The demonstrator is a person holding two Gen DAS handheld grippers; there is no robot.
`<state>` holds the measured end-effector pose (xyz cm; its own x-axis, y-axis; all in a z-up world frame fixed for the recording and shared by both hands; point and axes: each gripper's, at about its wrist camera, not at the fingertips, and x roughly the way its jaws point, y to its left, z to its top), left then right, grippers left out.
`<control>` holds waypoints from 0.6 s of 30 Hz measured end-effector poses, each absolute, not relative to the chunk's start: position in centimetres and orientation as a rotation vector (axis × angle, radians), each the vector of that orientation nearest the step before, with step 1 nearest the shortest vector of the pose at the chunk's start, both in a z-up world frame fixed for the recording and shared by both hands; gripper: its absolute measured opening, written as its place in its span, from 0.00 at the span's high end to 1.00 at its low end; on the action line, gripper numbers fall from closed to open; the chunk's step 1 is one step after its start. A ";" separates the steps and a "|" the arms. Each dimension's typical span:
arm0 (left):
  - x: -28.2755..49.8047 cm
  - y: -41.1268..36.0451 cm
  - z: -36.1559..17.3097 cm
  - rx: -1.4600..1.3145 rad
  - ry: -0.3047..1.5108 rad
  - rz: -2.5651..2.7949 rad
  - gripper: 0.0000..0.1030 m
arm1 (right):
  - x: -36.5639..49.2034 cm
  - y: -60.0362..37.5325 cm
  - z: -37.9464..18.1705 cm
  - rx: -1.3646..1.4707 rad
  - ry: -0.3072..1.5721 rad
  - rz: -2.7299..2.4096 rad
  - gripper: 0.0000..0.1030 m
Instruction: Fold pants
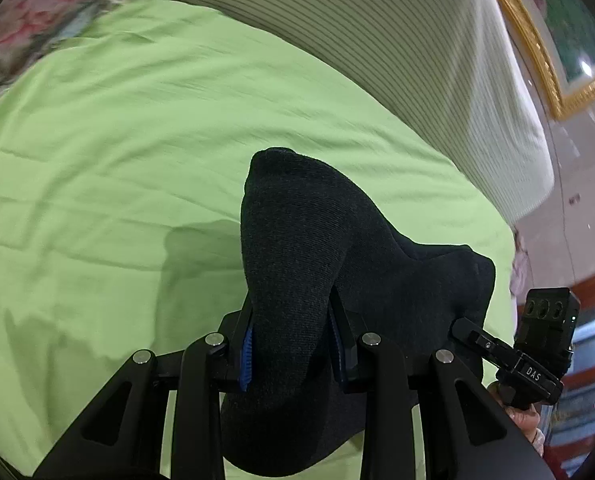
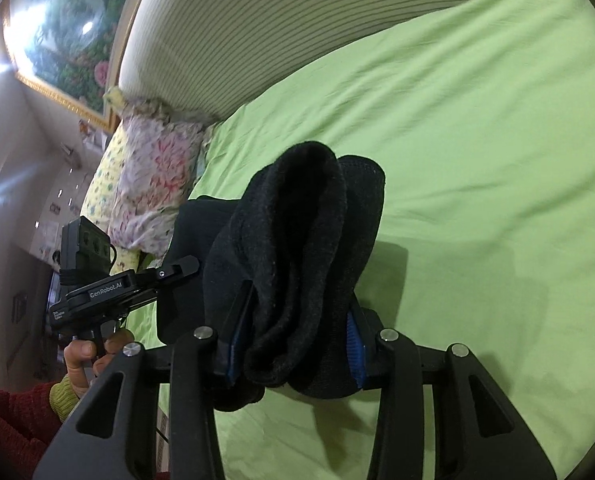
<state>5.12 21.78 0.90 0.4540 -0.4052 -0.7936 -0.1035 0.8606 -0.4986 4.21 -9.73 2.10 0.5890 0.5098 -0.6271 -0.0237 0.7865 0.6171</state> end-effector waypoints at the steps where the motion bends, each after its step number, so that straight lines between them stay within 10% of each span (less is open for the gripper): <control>1: 5.0 22.5 0.9 -0.532 1.092 -0.183 0.71 | 4.7 -9.2 2.1 0.594 0.900 0.342 0.59; 18: 7.6 27.5 -0.3 -0.503 1.066 -0.087 0.71 | 10.9 -4.6 1.1 0.521 0.941 0.355 0.59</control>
<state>7.58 27.53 -0.28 0.4915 -0.3060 -0.8153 -0.1703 0.8844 -0.4346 10.87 -4.59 1.07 0.5460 0.5036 -0.6696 -0.0636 0.8218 0.5662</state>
